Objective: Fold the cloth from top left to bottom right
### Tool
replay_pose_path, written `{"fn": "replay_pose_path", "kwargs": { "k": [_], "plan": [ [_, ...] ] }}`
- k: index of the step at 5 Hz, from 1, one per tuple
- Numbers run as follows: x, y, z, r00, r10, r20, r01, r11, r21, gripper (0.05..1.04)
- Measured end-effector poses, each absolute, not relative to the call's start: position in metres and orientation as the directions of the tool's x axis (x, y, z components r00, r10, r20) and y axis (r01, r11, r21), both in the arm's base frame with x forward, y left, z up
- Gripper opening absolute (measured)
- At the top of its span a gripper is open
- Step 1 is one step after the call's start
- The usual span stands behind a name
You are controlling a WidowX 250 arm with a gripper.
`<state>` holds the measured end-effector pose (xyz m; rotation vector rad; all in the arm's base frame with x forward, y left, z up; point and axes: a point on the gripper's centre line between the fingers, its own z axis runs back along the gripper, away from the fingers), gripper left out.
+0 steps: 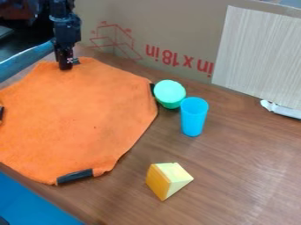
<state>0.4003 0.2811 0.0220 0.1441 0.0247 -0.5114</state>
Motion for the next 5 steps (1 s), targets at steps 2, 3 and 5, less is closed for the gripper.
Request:
{"fn": "replay_pose_path", "kwargs": {
  "k": [2,3,5],
  "plan": [
    [0.396,0.281,0.024,0.892,-0.452,-0.020,0.452,0.886,0.108,0.067],
    [0.393,0.272,0.040,0.898,-0.439,0.014,0.436,0.894,0.101,0.056],
    [0.383,0.241,0.077,0.880,-0.468,0.079,0.458,0.881,0.122,0.055]
  ]
}}
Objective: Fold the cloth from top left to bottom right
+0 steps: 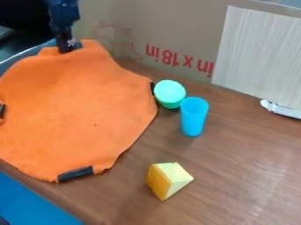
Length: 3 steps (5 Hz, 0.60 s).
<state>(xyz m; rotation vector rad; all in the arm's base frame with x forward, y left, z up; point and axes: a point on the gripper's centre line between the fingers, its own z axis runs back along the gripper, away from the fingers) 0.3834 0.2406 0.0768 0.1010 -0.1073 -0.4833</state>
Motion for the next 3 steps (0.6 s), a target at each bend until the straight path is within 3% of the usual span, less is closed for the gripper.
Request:
{"fn": "replay_pose_path", "kwargs": {
  "k": [3],
  "plan": [
    [0.350,0.167,0.105,0.813,-0.569,0.119,0.551,0.820,0.157,0.055]
  ]
}}
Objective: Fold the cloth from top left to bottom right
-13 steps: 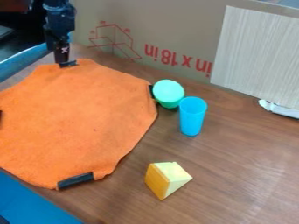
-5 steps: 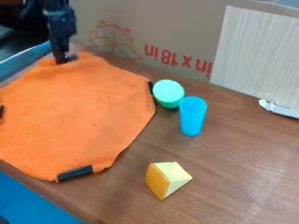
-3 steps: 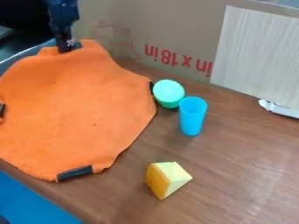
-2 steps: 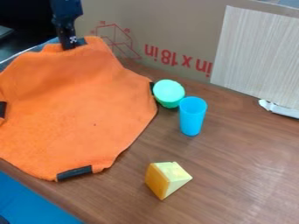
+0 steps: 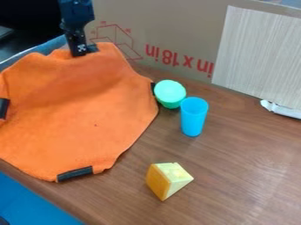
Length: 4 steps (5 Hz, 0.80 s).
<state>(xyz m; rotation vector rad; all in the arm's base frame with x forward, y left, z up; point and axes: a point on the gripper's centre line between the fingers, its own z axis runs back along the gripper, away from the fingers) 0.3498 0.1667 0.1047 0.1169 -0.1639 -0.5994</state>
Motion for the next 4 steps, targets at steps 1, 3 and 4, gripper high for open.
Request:
{"fn": "replay_pose_path", "kwargs": {
  "k": [1,3,4],
  "plan": [
    [0.332,0.144,0.107,0.786,-0.607,0.119,0.586,0.792,0.172,0.055],
    [0.295,0.116,0.107,0.754,-0.646,0.119,0.627,0.762,0.162,0.055],
    [0.279,0.100,0.101,0.735,-0.669,0.110,0.654,0.743,0.141,0.055]
  ]
}}
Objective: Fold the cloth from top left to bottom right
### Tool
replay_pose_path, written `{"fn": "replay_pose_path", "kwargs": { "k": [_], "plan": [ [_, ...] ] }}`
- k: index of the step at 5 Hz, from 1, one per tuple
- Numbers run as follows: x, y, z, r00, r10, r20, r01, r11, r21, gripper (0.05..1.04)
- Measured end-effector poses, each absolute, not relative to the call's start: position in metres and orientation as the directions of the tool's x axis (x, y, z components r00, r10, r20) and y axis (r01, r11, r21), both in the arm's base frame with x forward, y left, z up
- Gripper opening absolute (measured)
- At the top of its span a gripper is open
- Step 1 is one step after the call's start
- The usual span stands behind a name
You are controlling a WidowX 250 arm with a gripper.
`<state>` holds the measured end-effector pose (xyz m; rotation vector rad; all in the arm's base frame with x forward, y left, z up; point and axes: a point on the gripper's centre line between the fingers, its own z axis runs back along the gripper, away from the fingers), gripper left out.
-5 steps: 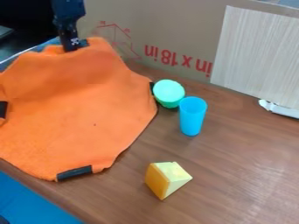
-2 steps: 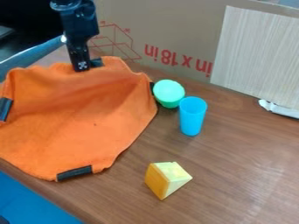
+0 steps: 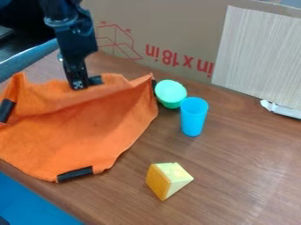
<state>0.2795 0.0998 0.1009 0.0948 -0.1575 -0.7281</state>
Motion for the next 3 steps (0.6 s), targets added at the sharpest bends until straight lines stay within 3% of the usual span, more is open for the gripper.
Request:
{"fn": "replay_pose_path", "kwargs": {
  "k": [1,3],
  "plan": [
    [0.265,0.091,0.088,0.731,-0.677,0.092,0.668,0.736,0.109,0.055],
    [0.242,0.055,0.069,0.671,-0.740,0.051,0.731,0.671,0.124,0.055]
  ]
}}
